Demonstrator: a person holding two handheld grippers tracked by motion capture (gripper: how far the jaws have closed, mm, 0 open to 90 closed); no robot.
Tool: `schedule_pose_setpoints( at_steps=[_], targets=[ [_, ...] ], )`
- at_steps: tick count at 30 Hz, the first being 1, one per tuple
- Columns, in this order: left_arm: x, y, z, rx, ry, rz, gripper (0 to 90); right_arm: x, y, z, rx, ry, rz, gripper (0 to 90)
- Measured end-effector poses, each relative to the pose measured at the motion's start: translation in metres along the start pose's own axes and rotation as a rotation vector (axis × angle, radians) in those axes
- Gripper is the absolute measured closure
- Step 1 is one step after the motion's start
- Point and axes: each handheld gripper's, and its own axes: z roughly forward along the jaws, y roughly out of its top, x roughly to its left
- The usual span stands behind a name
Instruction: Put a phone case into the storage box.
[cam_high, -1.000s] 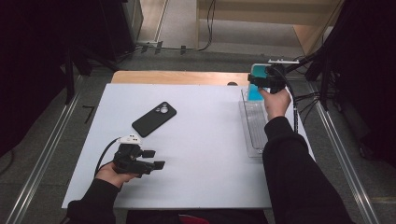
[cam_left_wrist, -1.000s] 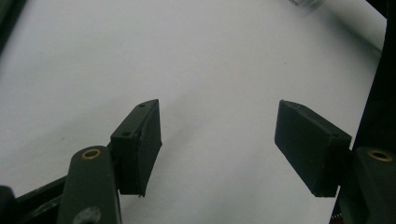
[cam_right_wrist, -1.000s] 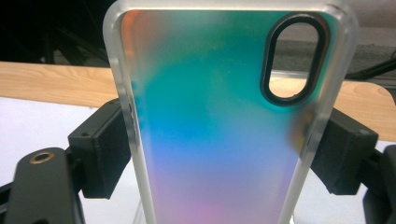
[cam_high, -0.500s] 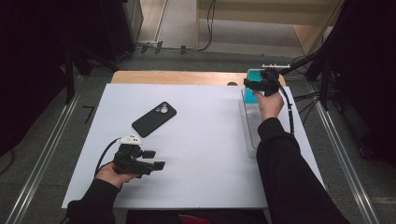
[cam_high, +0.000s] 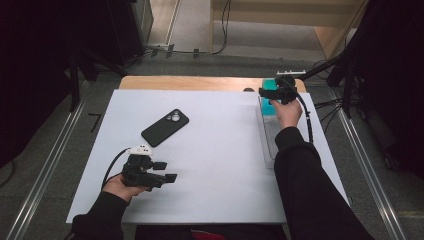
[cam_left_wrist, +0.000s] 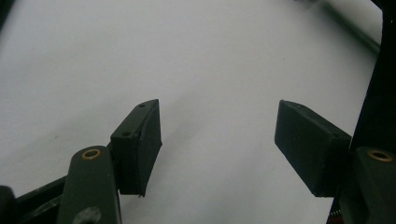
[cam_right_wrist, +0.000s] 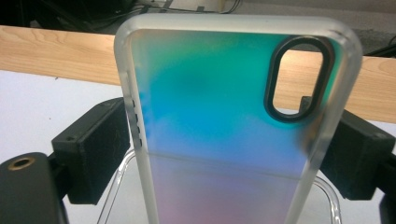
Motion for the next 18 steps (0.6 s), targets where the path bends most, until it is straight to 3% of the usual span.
schedule_pose_setpoints(
  at_steps=[2, 8, 13, 18],
  targets=[
    [0.0, 0.0, 0.0, -0.003, -0.001, 0.0, 31.7, 0.0, 0.0, 0.001, 0.004, 0.006, 0.012, 0.0],
    [0.001, 0.0, -0.001, -0.007, 0.004, -0.007, 31.6, -0.002, 0.001, -0.005, 0.01, 0.027, 0.023, 0.0],
    [0.001, 0.0, 0.0, -0.006, 0.005, -0.006, 31.7, -0.004, 0.007, -0.023, 0.002, 0.02, 0.015, 0.0],
    [0.002, 0.0, 0.0, -0.006, 0.009, -0.01, 31.6, -0.005, 0.011, -0.045, 0.02, 0.049, 0.022, 0.0]
  ],
)
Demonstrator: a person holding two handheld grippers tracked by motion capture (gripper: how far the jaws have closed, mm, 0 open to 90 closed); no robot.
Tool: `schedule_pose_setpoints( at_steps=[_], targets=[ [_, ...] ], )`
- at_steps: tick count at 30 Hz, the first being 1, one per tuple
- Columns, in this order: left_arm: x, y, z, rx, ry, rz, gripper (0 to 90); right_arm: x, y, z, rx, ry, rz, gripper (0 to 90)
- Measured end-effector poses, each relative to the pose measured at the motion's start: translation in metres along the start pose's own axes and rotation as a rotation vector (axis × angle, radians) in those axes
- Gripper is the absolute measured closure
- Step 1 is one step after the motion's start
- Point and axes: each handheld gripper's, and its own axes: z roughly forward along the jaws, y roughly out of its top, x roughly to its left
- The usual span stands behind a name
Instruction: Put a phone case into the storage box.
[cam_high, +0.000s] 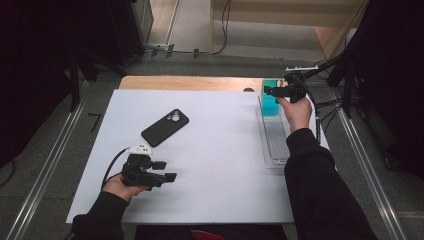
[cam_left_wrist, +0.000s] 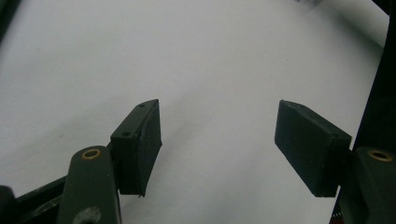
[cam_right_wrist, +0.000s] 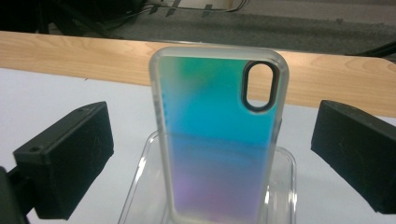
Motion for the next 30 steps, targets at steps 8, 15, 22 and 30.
schedule_pose_setpoints(
  at_steps=[8, 15, 22, 30],
  targets=[
    [0.002, 0.001, -0.001, 0.003, 0.002, -0.006, 31.6, 0.015, -0.005, -0.032, 0.025, 0.142, -0.023, 0.0],
    [0.005, 0.002, -0.002, -0.013, -0.006, -0.027, 31.6, 0.034, -0.02, -0.05, 0.039, 0.265, -0.117, 0.0],
    [0.009, 0.004, -0.005, -0.014, 0.003, -0.039, 31.5, 0.045, -0.044, -0.061, 0.042, 0.362, -0.151, 7.0],
    [0.012, 0.008, -0.005, -0.016, -0.001, -0.034, 31.4, 0.058, -0.063, -0.072, 0.076, 0.416, -0.2, 13.2]
  ],
)
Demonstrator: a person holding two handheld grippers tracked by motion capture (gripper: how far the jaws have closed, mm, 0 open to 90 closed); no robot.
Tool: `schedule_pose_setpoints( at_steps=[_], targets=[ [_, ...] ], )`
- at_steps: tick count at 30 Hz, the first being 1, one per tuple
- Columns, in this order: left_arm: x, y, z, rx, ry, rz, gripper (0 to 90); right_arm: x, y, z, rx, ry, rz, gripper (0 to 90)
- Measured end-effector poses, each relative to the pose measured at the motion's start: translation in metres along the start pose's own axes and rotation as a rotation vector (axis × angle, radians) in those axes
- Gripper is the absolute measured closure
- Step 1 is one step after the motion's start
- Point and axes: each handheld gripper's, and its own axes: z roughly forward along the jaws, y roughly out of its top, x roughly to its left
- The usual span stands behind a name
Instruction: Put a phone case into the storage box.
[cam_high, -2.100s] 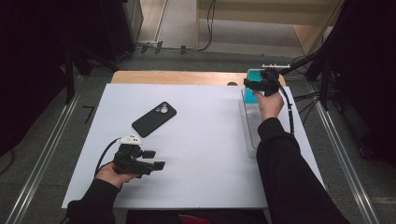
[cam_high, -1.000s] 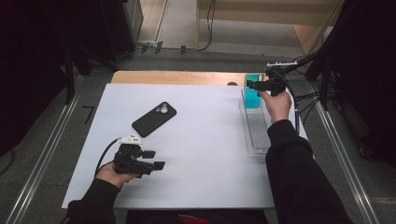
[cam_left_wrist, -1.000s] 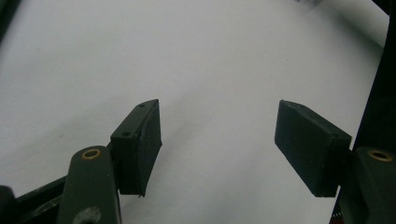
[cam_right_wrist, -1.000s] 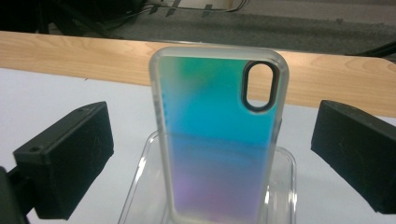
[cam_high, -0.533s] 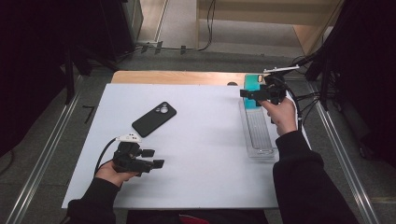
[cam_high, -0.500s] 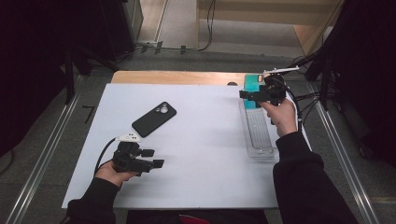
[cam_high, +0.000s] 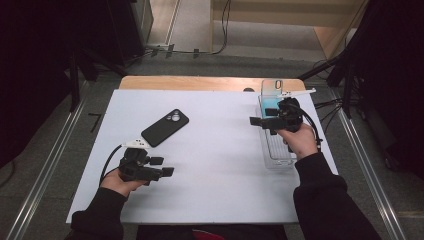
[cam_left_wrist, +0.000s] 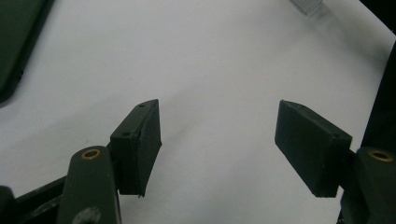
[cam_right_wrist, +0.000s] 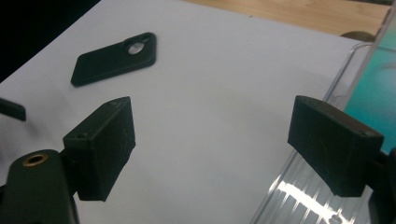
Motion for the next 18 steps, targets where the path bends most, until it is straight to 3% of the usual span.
schedule_pose_setpoints(
  at_steps=[3, 6, 11, 13, 18],
  targets=[
    [0.0, 0.001, 0.0, 0.002, -0.002, 0.002, 31.4, 0.008, -0.007, -0.001, 0.015, 0.035, -0.012, 13.2],
    [-0.001, 0.002, 0.0, -0.002, -0.007, 0.009, 31.4, 0.015, -0.013, -0.003, 0.023, 0.11, -0.016, 13.3],
    [-0.002, 0.004, 0.001, -0.002, -0.011, 0.013, 31.4, 0.029, -0.027, -0.003, 0.059, 0.122, -0.073, 13.9],
    [-0.002, 0.005, 0.002, 0.0, -0.016, 0.014, 31.4, 0.034, -0.033, -0.004, 0.073, 0.13, -0.095, 19.0],
    [-0.003, 0.006, 0.004, 0.0, -0.02, 0.015, 31.4, 0.043, -0.045, -0.007, 0.09, 0.159, -0.116, 22.0]
  ],
)
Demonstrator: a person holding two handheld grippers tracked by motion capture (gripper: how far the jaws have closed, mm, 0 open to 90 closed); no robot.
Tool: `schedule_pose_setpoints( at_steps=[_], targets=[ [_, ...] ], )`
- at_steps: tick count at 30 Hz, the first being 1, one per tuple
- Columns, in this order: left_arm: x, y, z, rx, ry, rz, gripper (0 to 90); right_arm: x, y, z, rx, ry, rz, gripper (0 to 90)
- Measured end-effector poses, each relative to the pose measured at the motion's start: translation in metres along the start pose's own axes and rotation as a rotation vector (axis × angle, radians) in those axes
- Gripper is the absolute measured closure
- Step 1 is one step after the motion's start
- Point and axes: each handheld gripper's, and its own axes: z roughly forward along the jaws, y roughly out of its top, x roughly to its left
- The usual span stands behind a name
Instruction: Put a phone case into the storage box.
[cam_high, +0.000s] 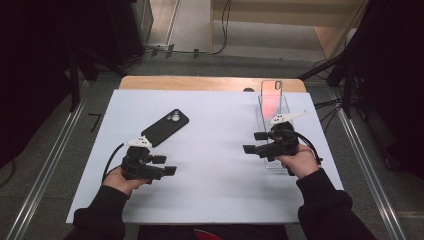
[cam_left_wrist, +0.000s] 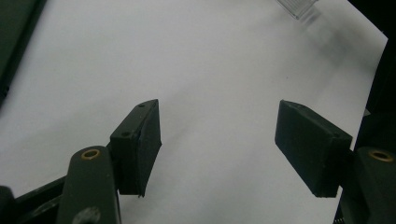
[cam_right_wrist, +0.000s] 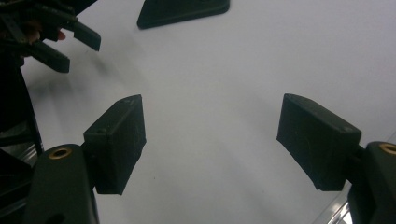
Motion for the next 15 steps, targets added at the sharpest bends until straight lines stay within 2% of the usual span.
schedule_pose_setpoints(
  at_steps=[3, 9, 13, 15],
  targets=[
    [0.0, 0.001, 0.0, -0.001, -0.006, 0.0, 31.3, 0.005, -0.005, 0.0, 0.015, -0.011, -0.024, 22.7],
    [-0.001, 0.001, 0.001, -0.004, -0.015, 0.001, 31.3, 0.013, -0.019, 0.001, 0.028, 0.0, -0.041, 22.9],
    [-0.003, -0.001, 0.001, 0.0, -0.021, 0.003, 31.3, 0.018, -0.03, 0.001, 0.037, -0.006, -0.072, 22.9],
    [-0.004, -0.002, 0.0, -0.003, -0.026, -0.001, 31.3, 0.018, -0.035, 0.001, 0.038, -0.009, -0.071, 22.9]
  ],
)
